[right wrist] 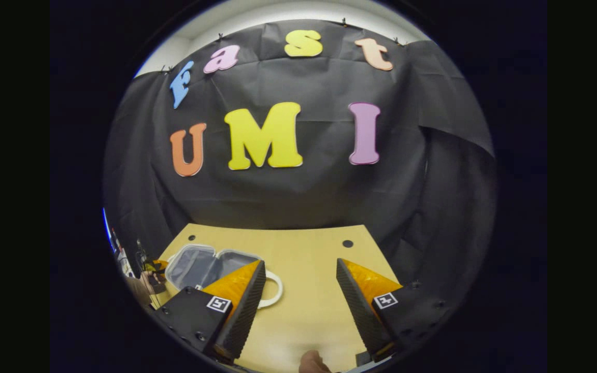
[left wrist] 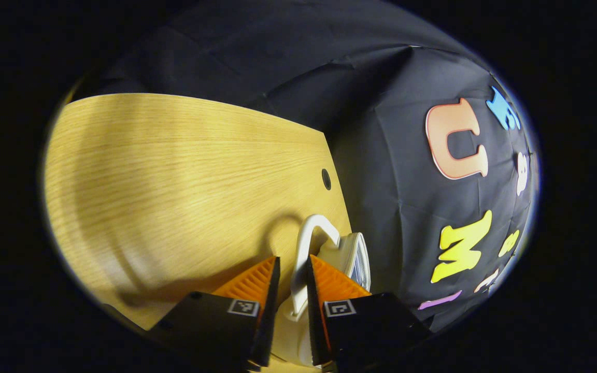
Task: First open the suitcase, pack the skin care products into it, and then close the suitcase.
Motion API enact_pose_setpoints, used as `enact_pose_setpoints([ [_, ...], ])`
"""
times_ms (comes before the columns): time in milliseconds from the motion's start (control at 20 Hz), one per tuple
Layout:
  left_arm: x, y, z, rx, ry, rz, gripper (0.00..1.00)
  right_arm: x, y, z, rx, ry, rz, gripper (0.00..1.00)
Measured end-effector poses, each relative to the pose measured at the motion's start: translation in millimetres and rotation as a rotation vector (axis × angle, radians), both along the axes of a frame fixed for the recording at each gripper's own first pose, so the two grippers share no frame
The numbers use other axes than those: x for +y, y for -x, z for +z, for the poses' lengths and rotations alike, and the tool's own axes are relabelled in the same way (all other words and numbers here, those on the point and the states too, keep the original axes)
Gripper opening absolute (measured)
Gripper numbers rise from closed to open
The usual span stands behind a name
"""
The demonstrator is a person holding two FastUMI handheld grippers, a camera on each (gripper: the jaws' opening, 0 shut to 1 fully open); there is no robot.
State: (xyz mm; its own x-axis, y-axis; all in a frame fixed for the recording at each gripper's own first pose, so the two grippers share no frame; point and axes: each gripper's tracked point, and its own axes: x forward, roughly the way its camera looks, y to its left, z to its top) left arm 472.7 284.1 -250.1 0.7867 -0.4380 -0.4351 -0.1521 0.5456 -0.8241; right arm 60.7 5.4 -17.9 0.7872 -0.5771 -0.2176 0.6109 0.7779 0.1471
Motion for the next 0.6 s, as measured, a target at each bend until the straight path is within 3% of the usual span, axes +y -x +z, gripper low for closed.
enact_pose_setpoints([
  [50, 1, 0, 1, 0.006, 0.012, 0.003, 0.18, -2, 7, 1, -0.011, -0.008, -0.025, 0.81],
  [150, -3, -3, 3, 0.012, 0.034, -0.008, 0.12, -6, 22, 4, -0.027, -0.006, -0.068, 0.81],
  [300, -7, 0, 19, -0.035, 0.015, -0.033, 0.06, -14, 44, 11, -0.035, 0.047, -0.130, 0.81],
  [350, -7, 1, 28, -0.059, -0.012, -0.036, 0.12, -16, 50, 14, -0.039, 0.068, -0.146, 0.81],
  [400, -9, 1, 38, -0.083, -0.044, -0.041, 0.04, -17, 54, 18, -0.042, 0.089, -0.155, 0.81],
  [500, -13, 2, 59, -0.129, -0.113, -0.048, 0.03, -22, 58, 21, -0.042, 0.122, -0.163, 0.81],
  [550, -16, 3, 67, -0.146, -0.145, -0.054, 0.04, -24, 59, 23, -0.050, 0.133, -0.159, 0.77],
  [600, -20, 4, 77, -0.166, -0.182, -0.056, 0.04, -26, 59, 27, -0.060, 0.141, -0.149, 0.81],
])
